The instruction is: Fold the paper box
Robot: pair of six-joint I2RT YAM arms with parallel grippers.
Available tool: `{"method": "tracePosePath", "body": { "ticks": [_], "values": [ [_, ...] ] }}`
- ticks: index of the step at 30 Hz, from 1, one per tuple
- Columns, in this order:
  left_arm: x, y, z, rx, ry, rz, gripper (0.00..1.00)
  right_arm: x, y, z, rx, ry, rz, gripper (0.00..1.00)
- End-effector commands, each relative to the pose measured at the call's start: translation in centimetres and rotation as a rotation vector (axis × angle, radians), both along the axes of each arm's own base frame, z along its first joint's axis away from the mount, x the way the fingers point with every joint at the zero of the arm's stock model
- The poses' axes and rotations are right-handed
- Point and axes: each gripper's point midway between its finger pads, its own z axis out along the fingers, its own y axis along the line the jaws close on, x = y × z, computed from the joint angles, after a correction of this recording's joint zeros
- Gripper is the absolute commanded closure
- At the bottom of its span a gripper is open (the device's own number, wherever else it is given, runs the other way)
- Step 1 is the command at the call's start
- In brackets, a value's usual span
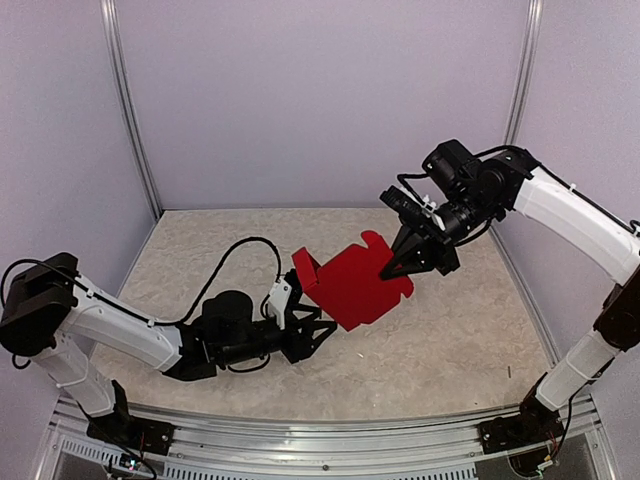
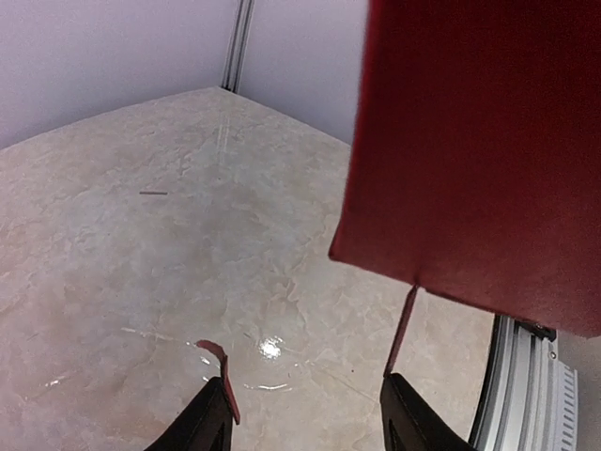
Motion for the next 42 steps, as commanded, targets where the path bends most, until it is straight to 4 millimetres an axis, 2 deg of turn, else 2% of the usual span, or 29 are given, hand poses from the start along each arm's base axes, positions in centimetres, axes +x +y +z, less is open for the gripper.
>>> {"method": "tracePosePath", "body": {
  "ticks": [1,6,11,14,16,18,20,23,25,29,34,42],
  "values": [
    [-0.6,-1.5,3.4,-0.119,-0.098,-0.061,0.48,-1.0,-0.5,0.4,0.019,0.049,0.010,1.00],
    [-1.6,-2.4,3.5,-0.122,-0.107,-0.131,0.51,-0.7,-0.6,0.1,0.016,0.036,-0.004,1.00],
    [-2.0,-2.6,3.7,-0.148,-0.109,-0.157,0.68,-0.6,-0.5,0.5,0.036,0.042,-0.003,1.00],
    [-1.9,-2.9,3.8,-0.171,-0.106,-0.156,0.72,-0.7,-0.4,1.1,0.058,0.043,-0.007,1.00],
    [-1.7,-2.9,3.6,-0.180,-0.100,-0.146,0.70,-0.7,-0.5,1.6,0.070,0.042,-0.009,1.00],
    [-1.5,-2.4,3.4,-0.205,-0.093,-0.117,0.58,-0.7,-0.6,2.0,0.080,0.044,-0.010,1.00],
    [-1.2,-0.7,4.0,-0.280,-0.111,-0.044,0.51,-0.8,-0.8,2.3,0.085,0.046,-0.013,1.00],
    [-1.7,1.0,4.9,-0.366,-0.143,-0.029,0.48,-1.1,-1.0,2.6,0.087,0.052,-0.013,1.00],
    [-2.2,0.9,5.1,-0.378,-0.155,-0.058,0.48,-1.1,-1.0,2.5,0.087,0.056,-0.016,1.00],
    [-3.5,-0.7,5.3,-0.368,-0.165,-0.155,0.48,-0.9,-0.9,2.4,0.085,0.063,-0.017,1.00],
    [-3.5,-1.4,5.6,-0.364,-0.172,-0.167,0.50,-0.8,-0.8,2.3,0.085,0.067,-0.016,1.00],
    [-3.4,-1.8,6.3,-0.383,-0.190,-0.191,0.64,-0.7,-0.8,2.3,0.086,0.071,-0.019,1.00]
  ]
}}
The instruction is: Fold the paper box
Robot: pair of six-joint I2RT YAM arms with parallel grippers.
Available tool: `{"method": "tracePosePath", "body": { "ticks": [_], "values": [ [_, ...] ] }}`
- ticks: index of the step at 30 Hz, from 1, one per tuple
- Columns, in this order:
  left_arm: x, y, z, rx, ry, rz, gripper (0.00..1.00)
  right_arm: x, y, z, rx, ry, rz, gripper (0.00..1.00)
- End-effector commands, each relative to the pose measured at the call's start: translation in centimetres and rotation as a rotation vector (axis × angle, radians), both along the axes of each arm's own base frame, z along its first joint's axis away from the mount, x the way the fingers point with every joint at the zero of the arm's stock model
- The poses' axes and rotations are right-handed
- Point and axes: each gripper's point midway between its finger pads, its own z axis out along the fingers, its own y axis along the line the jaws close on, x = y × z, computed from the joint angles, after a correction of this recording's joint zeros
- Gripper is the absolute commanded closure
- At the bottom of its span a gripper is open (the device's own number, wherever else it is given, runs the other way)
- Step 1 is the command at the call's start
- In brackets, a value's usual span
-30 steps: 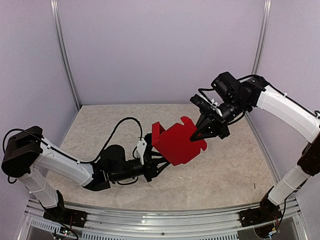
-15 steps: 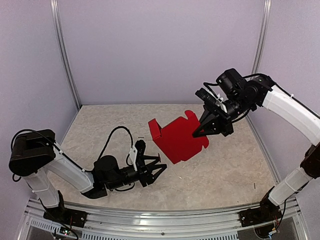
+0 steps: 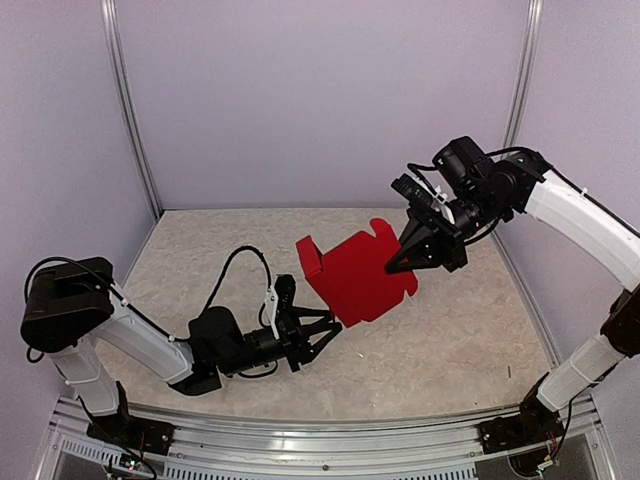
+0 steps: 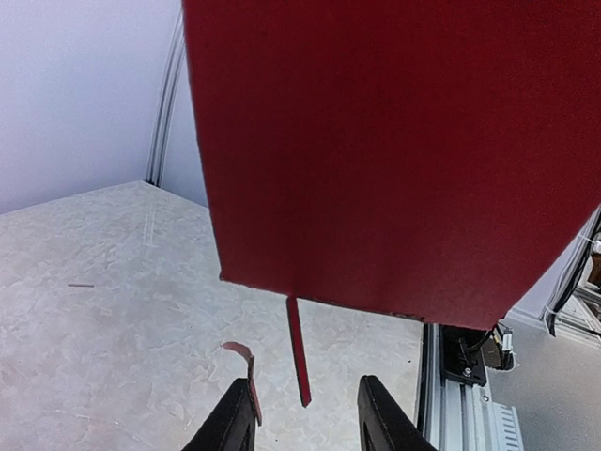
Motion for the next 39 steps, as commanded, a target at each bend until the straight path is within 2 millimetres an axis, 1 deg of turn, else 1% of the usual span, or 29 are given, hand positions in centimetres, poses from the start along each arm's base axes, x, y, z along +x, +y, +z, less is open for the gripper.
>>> {"method": "tracePosePath", "body": {
  "ticks": [1,5,7,9,12,14,16,18,20,24,27,28,32,33,36,39],
  "values": [
    [-0.4,-0.6,2.6,-0.088,-0.060,-0.038,0.64,-0.1,-0.3,0.5,0.017,0.008,-0.003,1.00],
    [-0.1,-0.8,2.8,-0.089,-0.067,-0.034,0.64,-0.1,-0.3,0.6,0.019,0.009,-0.004,1.00],
    [0.0,-1.0,3.0,-0.092,-0.072,-0.036,0.68,-0.1,-0.3,0.7,0.021,0.008,-0.005,1.00],
    [0.2,-1.1,3.2,-0.095,-0.076,-0.040,0.75,-0.1,-0.3,0.6,0.020,0.009,-0.006,1.00],
    [0.6,-1.1,3.2,-0.095,-0.071,-0.030,0.83,-0.2,-0.3,0.6,0.022,0.009,-0.007,1.00],
    [0.9,-0.9,3.2,-0.096,-0.067,-0.021,0.86,-0.2,-0.3,0.7,0.023,0.010,-0.007,1.00],
    [1.3,-0.8,3.2,-0.097,-0.064,-0.010,0.87,-0.2,-0.4,0.7,0.024,0.006,-0.007,1.00],
    [1.5,-0.8,3.3,-0.100,-0.061,-0.005,0.84,-0.3,-0.4,0.7,0.024,0.006,-0.007,1.00],
    [1.9,-0.9,3.2,-0.092,-0.052,0.010,0.75,-0.2,-0.4,0.8,0.027,0.005,-0.008,1.00],
    [2.5,-1.4,2.5,-0.056,-0.032,0.033,0.69,-0.3,-0.5,1.0,0.028,0.001,-0.012,1.00],
    [3.1,-1.5,1.8,-0.038,-0.011,0.061,0.67,-0.2,-0.5,1.0,0.028,0.002,-0.014,1.00],
    [3.6,-1.3,1.6,-0.033,-0.003,0.089,0.66,-0.2,-0.5,1.0,0.027,0.002,-0.015,1.00],
    [3.3,-1.2,2.0,-0.058,-0.024,0.076,0.66,-0.2,-0.5,0.9,0.028,0.005,-0.017,1.00],
    [2.7,-1.4,2.2,-0.063,-0.036,0.041,0.68,-0.2,-0.5,0.9,0.028,0.004,-0.017,1.00],
    [1.6,-2.0,2.5,-0.063,-0.066,-0.020,0.78,-0.1,-0.5,0.9,0.028,0.008,-0.017,1.00],
    [1.3,-2.1,2.5,-0.064,-0.077,-0.033,0.90,0.0,-0.5,0.9,0.028,0.006,-0.021,1.00]
  ]
}}
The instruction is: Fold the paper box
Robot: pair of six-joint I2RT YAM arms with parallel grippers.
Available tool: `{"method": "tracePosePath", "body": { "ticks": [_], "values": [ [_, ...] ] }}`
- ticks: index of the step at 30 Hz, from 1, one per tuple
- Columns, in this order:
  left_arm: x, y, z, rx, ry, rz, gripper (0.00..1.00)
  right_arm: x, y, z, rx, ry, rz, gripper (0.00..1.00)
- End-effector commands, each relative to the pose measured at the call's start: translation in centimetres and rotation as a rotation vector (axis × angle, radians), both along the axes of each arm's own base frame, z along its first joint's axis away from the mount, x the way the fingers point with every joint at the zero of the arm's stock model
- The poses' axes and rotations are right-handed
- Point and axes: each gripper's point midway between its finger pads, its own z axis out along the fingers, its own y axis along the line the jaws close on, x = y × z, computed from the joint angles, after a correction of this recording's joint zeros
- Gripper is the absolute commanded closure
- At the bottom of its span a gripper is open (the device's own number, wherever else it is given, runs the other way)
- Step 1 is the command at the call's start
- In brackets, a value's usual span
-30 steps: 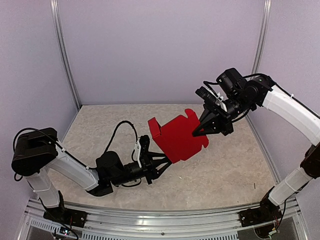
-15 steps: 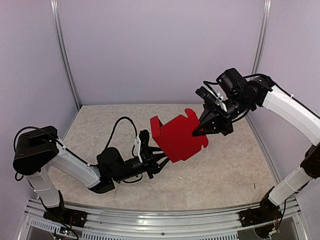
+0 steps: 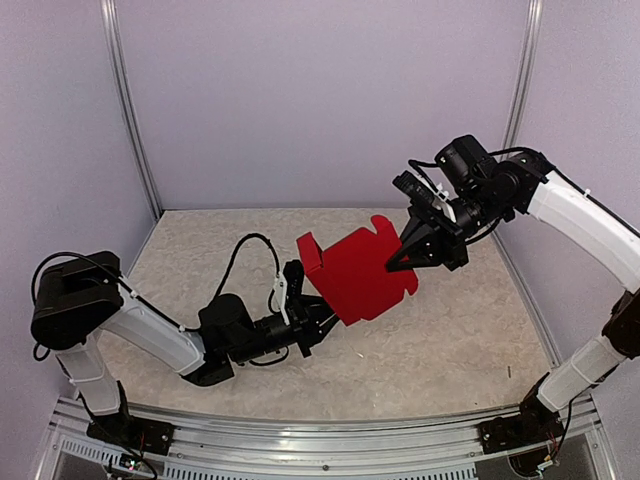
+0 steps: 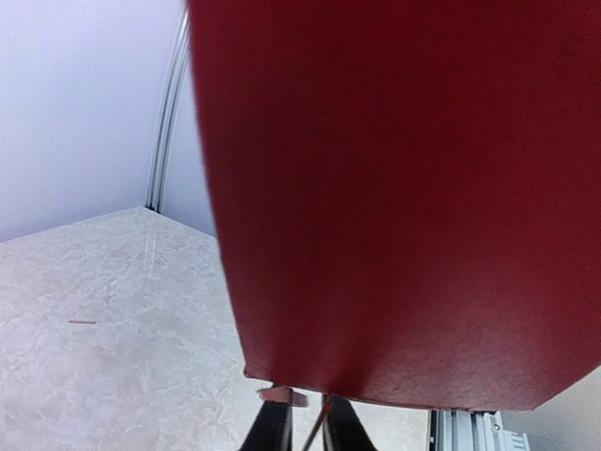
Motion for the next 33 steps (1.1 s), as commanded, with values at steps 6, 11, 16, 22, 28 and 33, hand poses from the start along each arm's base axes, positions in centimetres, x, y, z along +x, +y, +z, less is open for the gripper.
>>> {"method": "tracePosePath", "body": {
  "ticks": [6,11,16,22,28,33],
  "values": [
    [-0.5,0.7,-0.1,-0.011,-0.029,0.000,1.00,0.4,-0.6,0.2,0.009,-0.008,-0.028,1.00],
    [0.8,3.6,-2.6,0.090,0.046,0.116,1.00,0.6,-0.8,0.0,0.009,-0.009,-0.036,1.00],
    [2.2,7.9,-5.9,0.187,0.179,0.246,1.00,1.1,-0.8,-0.5,-0.004,-0.028,-0.052,1.00],
    [9.0,16.4,-6.4,0.304,0.390,0.714,0.41,5.5,-0.7,-4.9,-0.193,-0.188,-0.251,1.00],
    [10.3,19.1,-5.2,0.441,0.448,0.793,0.29,3.6,-1.6,-11.8,-0.505,-0.497,-0.162,1.00],
    [9.1,16.6,-4.8,0.480,0.486,0.623,0.28,0.8,-2.3,-17.3,-0.715,-0.729,0.008,1.00]
  ]
}}
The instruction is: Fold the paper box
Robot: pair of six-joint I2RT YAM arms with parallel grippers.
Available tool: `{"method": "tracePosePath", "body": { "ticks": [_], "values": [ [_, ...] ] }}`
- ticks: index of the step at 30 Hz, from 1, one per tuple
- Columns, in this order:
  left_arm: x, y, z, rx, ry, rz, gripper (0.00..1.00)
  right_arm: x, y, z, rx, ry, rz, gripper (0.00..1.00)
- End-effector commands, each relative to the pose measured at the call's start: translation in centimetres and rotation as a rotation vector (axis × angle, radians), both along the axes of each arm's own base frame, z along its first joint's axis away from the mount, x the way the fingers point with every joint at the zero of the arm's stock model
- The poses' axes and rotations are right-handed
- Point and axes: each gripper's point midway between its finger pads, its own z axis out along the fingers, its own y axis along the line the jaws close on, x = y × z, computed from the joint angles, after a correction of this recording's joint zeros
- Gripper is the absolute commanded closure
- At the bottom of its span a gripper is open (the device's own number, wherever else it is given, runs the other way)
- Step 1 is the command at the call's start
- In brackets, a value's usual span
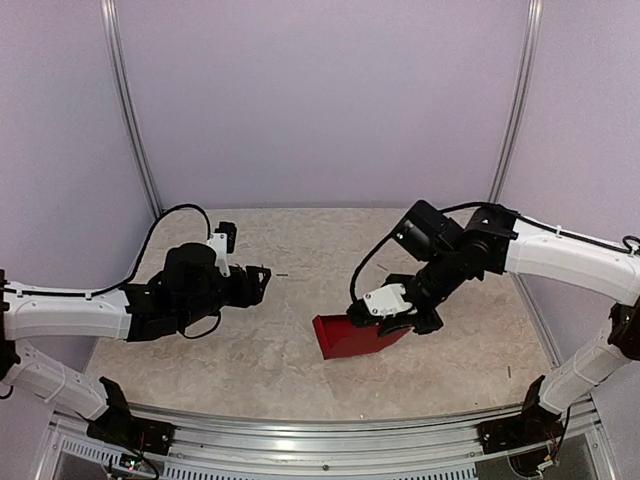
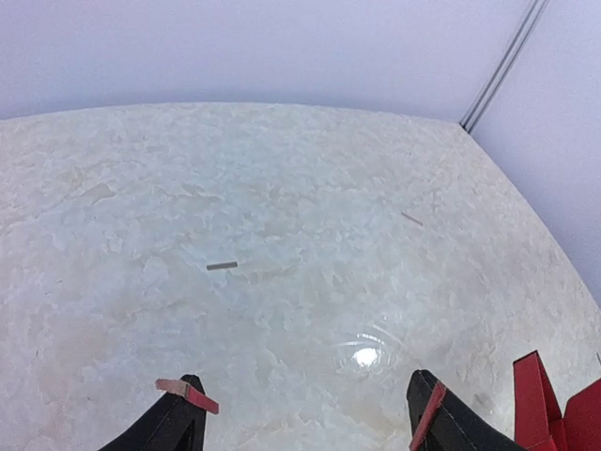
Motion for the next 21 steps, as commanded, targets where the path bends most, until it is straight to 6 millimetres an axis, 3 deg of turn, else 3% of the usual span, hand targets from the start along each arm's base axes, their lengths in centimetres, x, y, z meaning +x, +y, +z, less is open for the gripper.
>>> {"method": "tracePosePath", "body": {
  "ticks": [1,3,5,7,9,11,12,13,14,15,18,21],
  "values": [
    [-1.5,-0.4,-3.2,0.103,0.169,-0.086,0.27,-0.6,-2.4,-4.6,-0.289,-0.266,0.120,1.00],
    [-1.1,0.9,-4.9,0.139,0.267,-0.028,0.27,-0.9,-2.7,-6.9,-0.396,-0.329,0.177,1.00],
    [-1.0,1.3,-6.5,0.143,0.359,-0.053,0.34,-1.3,-2.8,-8.7,-0.473,-0.393,0.240,1.00],
    [-1.1,1.5,-7.8,0.136,0.418,-0.079,0.42,-1.5,-2.7,-9.6,-0.533,-0.453,0.292,1.00],
    [-1.0,2.3,-8.5,0.152,0.435,-0.078,0.41,-1.6,-2.7,-10.1,-0.581,-0.504,0.339,1.00],
    [-0.7,4.5,-8.8,0.275,0.484,0.044,0.37,-1.3,-2.9,-10.8,-0.639,-0.554,0.385,1.00],
    [-0.9,4.2,-8.8,0.307,0.500,0.034,0.32,-1.4,-3.0,-11.1,-0.661,-0.565,0.406,1.00],
    [-0.9,3.9,-9.1,0.257,0.491,0.010,0.25,-1.4,-3.0,-11.3,-0.676,-0.572,0.425,0.99],
    [-1.0,4.7,-9.2,0.187,0.504,0.025,0.09,-1.4,-2.8,-11.3,-0.683,-0.585,0.439,0.98],
    [-0.8,6.2,-8.8,0.193,0.532,0.075,0.02,-1.2,-2.5,-11.1,-0.681,-0.607,0.451,0.97],
    [-1.1,6.1,-7.3,0.355,0.510,0.098,0.01,0.1,-1.2,-9.7,-0.655,-0.680,0.420,0.85],
    [-1.0,7.2,-7.1,0.356,0.602,0.103,0.01,1.0,-0.3,-8.0,-0.605,-0.695,0.363,0.73]
  ]
}}
